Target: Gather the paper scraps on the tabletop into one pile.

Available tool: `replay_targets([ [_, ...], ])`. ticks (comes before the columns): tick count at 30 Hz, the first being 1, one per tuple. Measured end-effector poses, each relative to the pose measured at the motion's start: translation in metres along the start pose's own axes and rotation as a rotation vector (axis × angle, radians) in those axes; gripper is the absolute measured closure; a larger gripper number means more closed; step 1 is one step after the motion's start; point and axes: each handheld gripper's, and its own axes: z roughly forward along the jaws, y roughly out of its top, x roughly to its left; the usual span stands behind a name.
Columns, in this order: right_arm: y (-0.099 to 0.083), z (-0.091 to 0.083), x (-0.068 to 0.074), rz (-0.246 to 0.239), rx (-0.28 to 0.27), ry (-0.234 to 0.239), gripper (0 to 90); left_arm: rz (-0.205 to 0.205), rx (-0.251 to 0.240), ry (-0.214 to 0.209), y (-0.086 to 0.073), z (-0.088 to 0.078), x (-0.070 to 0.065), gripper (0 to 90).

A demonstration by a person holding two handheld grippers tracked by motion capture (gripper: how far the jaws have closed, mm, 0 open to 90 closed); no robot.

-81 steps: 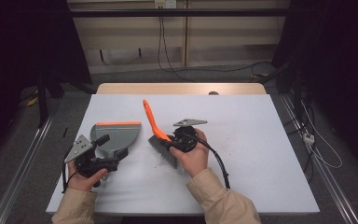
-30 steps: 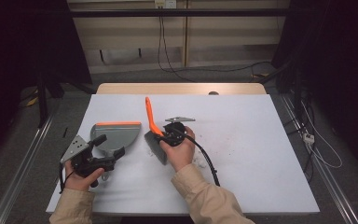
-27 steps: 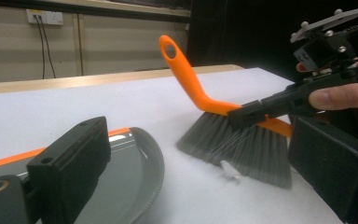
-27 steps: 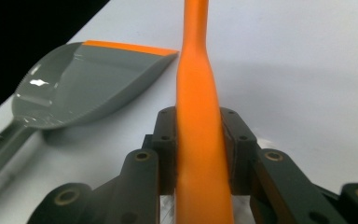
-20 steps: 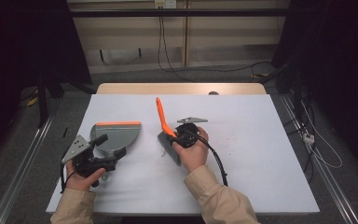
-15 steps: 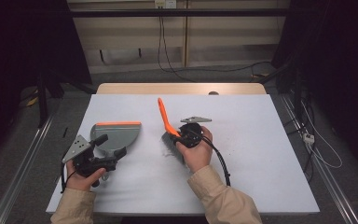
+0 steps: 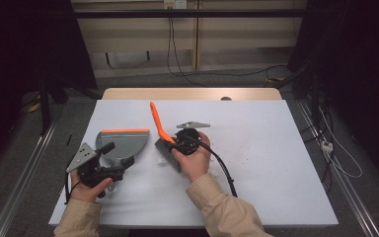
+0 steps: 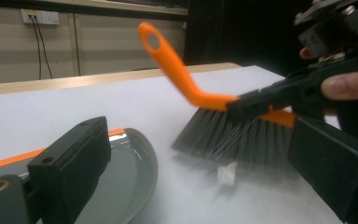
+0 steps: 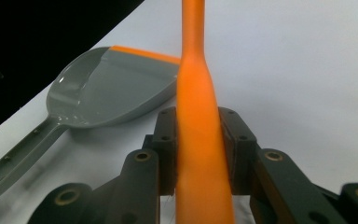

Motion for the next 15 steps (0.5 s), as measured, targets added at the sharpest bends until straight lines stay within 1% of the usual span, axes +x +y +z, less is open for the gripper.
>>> replay_targets([
  [1, -0.002, 0.004, 0.001, -0.002, 0.013, -0.006, 71.7, 0.0, 0.0, 0.001, 0.0, 0.0, 0.0, 5.7],
  [2, -0.004, 0.007, 0.0, -0.012, 0.023, -0.023, 71.7, 0.002, 0.001, 0.001, 0.0, 0.0, 0.001, 5.7],
  [3, -0.004, 0.007, -0.001, -0.027, 0.019, -0.046, 71.6, 0.003, 0.002, -0.001, -0.001, -0.001, 0.001, 5.7],
  [4, -0.005, 0.006, -0.003, -0.021, 0.025, -0.052, 71.7, 0.003, 0.002, -0.001, -0.001, -0.001, 0.001, 5.7],
  [5, -0.004, 0.004, -0.007, 0.002, 0.031, -0.044, 71.6, 0.002, 0.003, 0.0, -0.001, -0.001, 0.002, 5.7],
  [6, -0.004, 0.001, -0.01, 0.011, 0.036, -0.05, 71.6, 0.002, 0.003, 0.001, -0.001, -0.001, 0.002, 5.7],
  [8, -0.003, -0.006, -0.016, -0.009, 0.038, -0.085, 71.7, -0.002, -0.002, 0.002, -0.001, -0.001, 0.001, 5.7],
  [10, -0.003, -0.014, -0.021, -0.012, 0.043, -0.113, 71.7, 0.003, 0.001, 0.002, -0.001, -0.001, 0.001, 5.7],
  [13, -0.002, -0.023, -0.028, -0.006, 0.034, -0.132, 71.7, 0.004, 0.002, 0.0, 0.0, 0.001, 0.0, 5.7],
  [15, 0.0, -0.029, -0.029, -0.005, 0.023, -0.134, 71.7, 0.009, 0.001, 0.0, 0.0, 0.002, -0.001, 5.7],
])
